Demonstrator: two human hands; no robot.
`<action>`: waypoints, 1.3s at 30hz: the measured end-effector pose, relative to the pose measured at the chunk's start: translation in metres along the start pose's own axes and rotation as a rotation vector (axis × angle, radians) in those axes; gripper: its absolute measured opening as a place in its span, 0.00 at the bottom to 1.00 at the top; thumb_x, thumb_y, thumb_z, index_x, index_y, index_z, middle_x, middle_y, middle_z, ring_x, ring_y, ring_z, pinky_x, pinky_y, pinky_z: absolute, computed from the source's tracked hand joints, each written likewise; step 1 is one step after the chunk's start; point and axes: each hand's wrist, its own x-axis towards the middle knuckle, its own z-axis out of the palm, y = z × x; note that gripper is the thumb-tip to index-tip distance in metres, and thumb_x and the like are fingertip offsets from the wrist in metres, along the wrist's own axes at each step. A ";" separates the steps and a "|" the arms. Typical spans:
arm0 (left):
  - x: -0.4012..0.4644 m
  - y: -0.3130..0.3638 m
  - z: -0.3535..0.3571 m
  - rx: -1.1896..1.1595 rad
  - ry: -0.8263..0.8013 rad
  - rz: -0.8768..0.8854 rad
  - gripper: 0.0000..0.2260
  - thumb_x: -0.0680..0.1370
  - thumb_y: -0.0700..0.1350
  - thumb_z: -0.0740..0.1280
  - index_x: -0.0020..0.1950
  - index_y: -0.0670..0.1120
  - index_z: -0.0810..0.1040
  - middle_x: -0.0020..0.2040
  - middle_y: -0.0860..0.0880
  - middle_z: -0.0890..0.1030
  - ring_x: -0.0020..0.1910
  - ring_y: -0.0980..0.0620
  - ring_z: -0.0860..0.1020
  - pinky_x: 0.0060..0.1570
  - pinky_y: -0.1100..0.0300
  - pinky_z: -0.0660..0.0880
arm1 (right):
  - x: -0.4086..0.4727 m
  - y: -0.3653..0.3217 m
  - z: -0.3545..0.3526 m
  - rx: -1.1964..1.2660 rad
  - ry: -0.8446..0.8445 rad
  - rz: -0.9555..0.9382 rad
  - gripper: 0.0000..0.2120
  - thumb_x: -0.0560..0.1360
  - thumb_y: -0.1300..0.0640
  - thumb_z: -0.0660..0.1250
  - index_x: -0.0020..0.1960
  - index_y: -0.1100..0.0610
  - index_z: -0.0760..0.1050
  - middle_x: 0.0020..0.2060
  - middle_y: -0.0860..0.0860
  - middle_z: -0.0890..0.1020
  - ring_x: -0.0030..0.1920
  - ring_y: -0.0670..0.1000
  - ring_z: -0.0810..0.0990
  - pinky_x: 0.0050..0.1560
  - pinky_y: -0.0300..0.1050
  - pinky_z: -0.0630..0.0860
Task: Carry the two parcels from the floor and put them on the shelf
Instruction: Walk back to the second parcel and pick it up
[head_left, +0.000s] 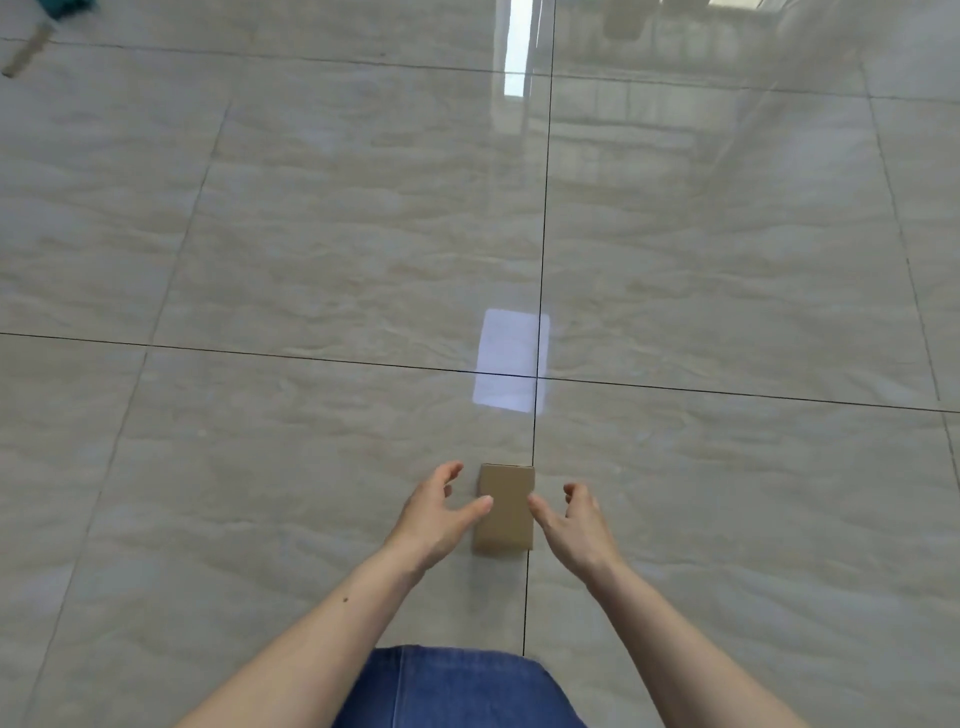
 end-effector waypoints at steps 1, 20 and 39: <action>0.017 -0.010 0.007 0.004 -0.021 -0.005 0.32 0.75 0.50 0.72 0.76 0.47 0.65 0.75 0.50 0.68 0.73 0.51 0.68 0.69 0.55 0.68 | 0.015 0.009 0.008 -0.005 -0.004 0.006 0.36 0.77 0.43 0.66 0.76 0.62 0.60 0.76 0.58 0.66 0.74 0.58 0.67 0.71 0.50 0.66; 0.167 -0.104 0.072 0.260 -0.278 -0.093 0.21 0.75 0.46 0.72 0.66 0.44 0.72 0.60 0.46 0.80 0.56 0.48 0.79 0.53 0.56 0.78 | 0.151 0.074 0.079 -0.047 -0.142 0.062 0.25 0.76 0.44 0.66 0.66 0.59 0.71 0.63 0.56 0.80 0.62 0.57 0.79 0.64 0.55 0.76; -0.074 0.090 -0.019 -0.054 -0.037 0.016 0.21 0.77 0.40 0.69 0.69 0.50 0.73 0.59 0.47 0.81 0.55 0.50 0.80 0.52 0.53 0.79 | -0.096 -0.063 -0.069 0.143 0.020 -0.067 0.26 0.73 0.41 0.67 0.68 0.51 0.75 0.54 0.51 0.85 0.55 0.54 0.83 0.57 0.54 0.79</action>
